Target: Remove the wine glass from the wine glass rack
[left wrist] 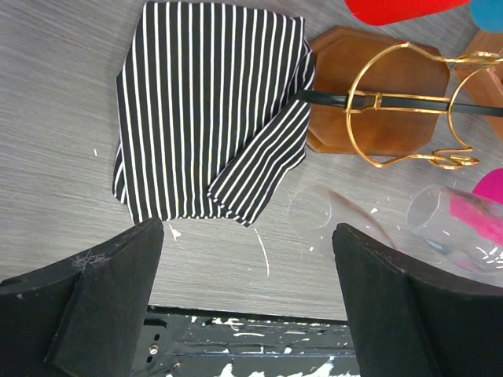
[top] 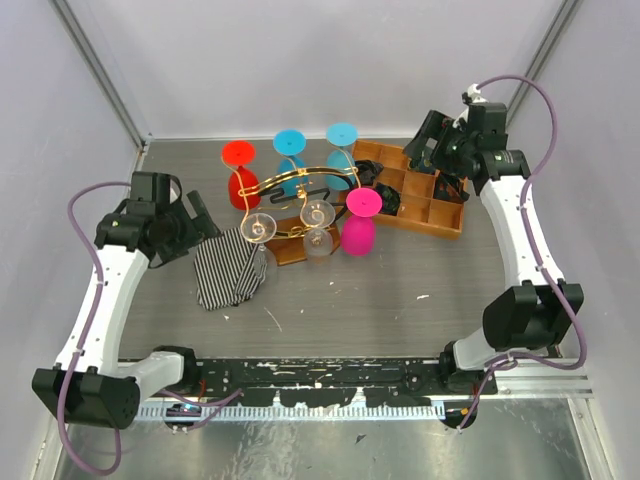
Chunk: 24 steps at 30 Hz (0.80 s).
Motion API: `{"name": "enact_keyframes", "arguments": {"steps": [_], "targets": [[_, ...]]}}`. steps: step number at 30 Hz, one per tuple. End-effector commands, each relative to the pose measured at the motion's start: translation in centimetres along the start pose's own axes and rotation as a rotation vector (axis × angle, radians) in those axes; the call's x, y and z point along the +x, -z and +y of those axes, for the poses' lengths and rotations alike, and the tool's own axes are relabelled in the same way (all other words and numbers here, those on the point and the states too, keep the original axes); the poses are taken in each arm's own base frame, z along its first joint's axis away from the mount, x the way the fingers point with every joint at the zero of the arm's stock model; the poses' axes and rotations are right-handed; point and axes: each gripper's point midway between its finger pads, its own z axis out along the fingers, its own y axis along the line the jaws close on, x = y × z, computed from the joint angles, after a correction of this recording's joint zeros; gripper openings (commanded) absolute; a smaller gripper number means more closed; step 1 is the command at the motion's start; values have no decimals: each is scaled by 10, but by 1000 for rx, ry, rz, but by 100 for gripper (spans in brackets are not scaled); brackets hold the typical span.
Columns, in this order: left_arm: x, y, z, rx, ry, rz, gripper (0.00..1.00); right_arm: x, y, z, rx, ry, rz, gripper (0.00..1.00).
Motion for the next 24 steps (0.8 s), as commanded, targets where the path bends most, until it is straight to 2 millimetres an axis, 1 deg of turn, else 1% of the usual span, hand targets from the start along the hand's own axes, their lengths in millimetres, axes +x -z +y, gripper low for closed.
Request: {"name": "enact_keyframes", "arguments": {"steps": [1,3,5,7,9,11,13,15,17,20,22,24], "targets": [[-20,8,-10,23,-51,-43,97,5,-6,-12,61,35,56,100],[-29,5,-10,-4,-73,-43,100,13,-11,-20,100,20,101,100],[-37,5,-2,-81,-80,-35,100,22,-18,-25,111,16,140,100],[-41,1,0,-110,-89,-28,99,39,-30,-27,90,11,212,100],[-39,-5,1,-114,-95,-5,99,57,-41,-37,120,8,322,100],[-33,-9,5,-126,-94,6,99,68,-54,-49,158,12,385,100],[-25,-14,9,-129,-81,22,99,75,-68,-58,187,9,408,100],[-18,-10,9,-105,-66,16,99,76,-82,-67,220,2,399,100],[-8,-11,12,-98,-52,30,99,74,-96,-77,262,4,388,100],[-1,-12,15,-97,-54,40,99,75,-115,-92,334,18,404,100],[1,-11,19,-107,-60,43,99,85,-124,-109,417,35,443,100],[1,-10,19,-108,-66,45,98,103,-133,-126,469,47,498,100]]}}
